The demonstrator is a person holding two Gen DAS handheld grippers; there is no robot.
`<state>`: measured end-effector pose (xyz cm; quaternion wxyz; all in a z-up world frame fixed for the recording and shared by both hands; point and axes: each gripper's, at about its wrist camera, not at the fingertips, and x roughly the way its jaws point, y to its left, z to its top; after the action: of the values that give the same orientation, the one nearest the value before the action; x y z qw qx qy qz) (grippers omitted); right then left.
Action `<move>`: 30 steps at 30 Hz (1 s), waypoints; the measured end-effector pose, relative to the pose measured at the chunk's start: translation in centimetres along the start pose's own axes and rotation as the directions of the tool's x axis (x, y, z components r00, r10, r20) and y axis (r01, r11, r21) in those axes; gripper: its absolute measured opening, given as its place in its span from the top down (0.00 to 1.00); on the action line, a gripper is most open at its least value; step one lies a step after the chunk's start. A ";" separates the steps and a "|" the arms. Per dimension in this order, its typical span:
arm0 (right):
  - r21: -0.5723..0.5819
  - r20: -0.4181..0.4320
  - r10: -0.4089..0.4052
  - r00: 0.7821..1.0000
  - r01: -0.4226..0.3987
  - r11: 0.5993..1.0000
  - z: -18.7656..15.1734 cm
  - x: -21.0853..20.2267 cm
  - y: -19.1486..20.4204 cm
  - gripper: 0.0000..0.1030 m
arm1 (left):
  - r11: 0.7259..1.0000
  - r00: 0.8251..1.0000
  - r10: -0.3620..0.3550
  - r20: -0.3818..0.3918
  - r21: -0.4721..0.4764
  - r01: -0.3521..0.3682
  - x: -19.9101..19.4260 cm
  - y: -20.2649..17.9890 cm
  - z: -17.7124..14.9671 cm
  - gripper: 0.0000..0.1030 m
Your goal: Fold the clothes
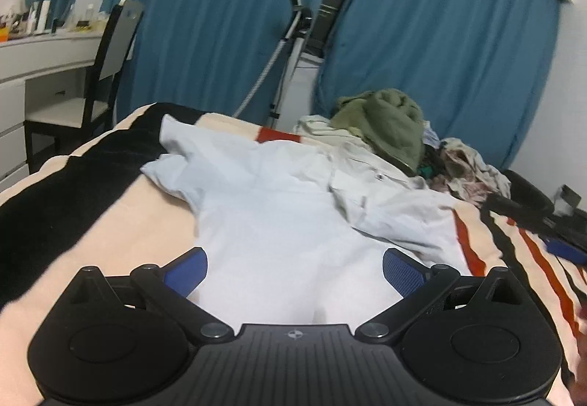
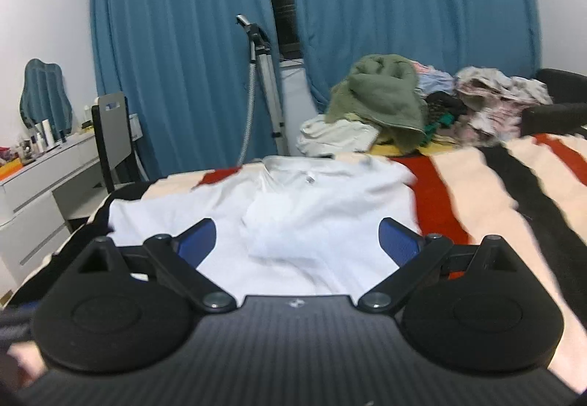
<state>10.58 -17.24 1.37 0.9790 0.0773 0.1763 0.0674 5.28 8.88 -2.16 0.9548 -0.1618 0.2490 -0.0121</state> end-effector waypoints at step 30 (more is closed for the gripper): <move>0.331 0.181 -0.234 0.955 0.164 0.929 -1.9 -19.7 -17.2 0.06 | 0.741 0.799 -0.447 -0.402 0.334 0.582 -6.0 -25.7 -17.9 0.38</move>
<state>-6.63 -37.00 3.17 0.9694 0.2198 0.0835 -0.0705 -7.09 -20.24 -5.96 0.8754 -0.0004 0.3244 -0.3584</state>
